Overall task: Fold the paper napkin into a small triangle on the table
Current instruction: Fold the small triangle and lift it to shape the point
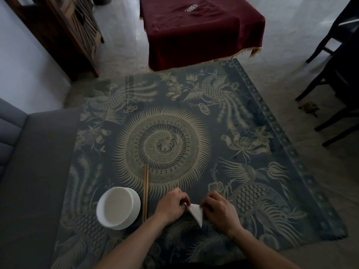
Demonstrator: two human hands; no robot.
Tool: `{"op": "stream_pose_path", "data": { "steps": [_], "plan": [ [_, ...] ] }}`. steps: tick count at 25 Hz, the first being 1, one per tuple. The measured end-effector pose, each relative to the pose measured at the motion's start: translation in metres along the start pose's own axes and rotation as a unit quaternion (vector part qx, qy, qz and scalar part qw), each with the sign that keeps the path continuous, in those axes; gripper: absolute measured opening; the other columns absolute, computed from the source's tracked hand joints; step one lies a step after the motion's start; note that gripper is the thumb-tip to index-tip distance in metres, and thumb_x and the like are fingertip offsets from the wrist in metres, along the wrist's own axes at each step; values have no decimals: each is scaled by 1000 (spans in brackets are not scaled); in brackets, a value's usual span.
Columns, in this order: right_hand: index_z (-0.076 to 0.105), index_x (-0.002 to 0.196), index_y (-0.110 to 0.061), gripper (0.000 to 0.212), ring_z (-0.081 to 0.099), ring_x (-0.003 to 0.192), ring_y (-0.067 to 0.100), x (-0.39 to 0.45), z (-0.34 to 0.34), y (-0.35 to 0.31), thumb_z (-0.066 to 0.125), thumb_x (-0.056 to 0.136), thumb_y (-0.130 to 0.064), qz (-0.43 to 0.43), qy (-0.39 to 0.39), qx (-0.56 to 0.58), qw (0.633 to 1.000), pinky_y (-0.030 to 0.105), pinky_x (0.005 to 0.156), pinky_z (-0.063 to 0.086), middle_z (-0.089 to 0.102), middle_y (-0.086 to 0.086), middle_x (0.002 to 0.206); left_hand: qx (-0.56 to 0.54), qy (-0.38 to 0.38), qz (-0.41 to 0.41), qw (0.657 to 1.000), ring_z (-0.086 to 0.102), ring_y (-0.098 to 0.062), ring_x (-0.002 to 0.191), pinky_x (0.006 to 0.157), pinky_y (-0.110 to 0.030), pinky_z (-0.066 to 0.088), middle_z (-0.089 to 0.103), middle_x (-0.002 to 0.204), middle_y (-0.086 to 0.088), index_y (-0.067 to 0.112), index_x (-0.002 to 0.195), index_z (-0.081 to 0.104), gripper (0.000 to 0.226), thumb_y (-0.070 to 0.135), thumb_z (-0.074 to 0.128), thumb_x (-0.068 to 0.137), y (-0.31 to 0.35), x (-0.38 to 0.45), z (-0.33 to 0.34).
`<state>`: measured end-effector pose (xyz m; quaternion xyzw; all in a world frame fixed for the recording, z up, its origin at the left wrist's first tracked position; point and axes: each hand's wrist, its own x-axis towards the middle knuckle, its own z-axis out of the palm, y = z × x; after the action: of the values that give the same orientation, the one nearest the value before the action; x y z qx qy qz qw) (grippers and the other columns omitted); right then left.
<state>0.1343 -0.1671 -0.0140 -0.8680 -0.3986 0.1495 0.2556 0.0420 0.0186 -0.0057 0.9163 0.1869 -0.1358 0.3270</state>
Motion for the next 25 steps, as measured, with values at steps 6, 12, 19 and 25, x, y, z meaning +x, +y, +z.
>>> {"op": "stream_pose_path", "data": {
  "steps": [6, 12, 19, 25],
  "plan": [
    [70, 86, -25, 5, 59, 79, 12, 0, 2, 2, 69, 83, -29, -11, -5, -3, 1000, 31, 58, 49, 60, -9, 94, 7, 8, 8, 1000, 54, -11, 86, 74, -32, 50, 53, 96, 5, 26, 88, 70, 7, 22, 64, 87, -2, -1, 5],
    [65, 95, -23, 30, 56, 84, 16, -2, 6, 4, 75, 74, -42, -24, -30, -35, 999, 32, 69, 47, 57, -4, 98, -11, 28, 12, 999, 53, -6, 85, 69, -23, 44, 50, 92, 11, 28, 87, 67, 9, 35, 71, 83, -6, -3, 11],
    [65, 106, -22, 34, 59, 94, 21, -15, 8, -1, 73, 75, -34, -100, 4, -109, 989, 34, 76, 50, 61, -2, 107, 54, 110, 39, 992, 51, -8, 87, 65, -23, 44, 52, 96, 8, 22, 91, 62, 14, 35, 65, 89, -9, -15, 22],
    [54, 137, -18, 54, 48, 131, 21, -40, 24, 12, 59, 88, -40, -225, -43, -187, 955, 39, 103, 38, 55, 2, 140, 176, 152, 133, 964, 55, -18, 107, 80, -34, 50, 58, 120, 2, 20, 109, 63, 21, 27, 58, 90, -11, -41, 32]
  ]
}}
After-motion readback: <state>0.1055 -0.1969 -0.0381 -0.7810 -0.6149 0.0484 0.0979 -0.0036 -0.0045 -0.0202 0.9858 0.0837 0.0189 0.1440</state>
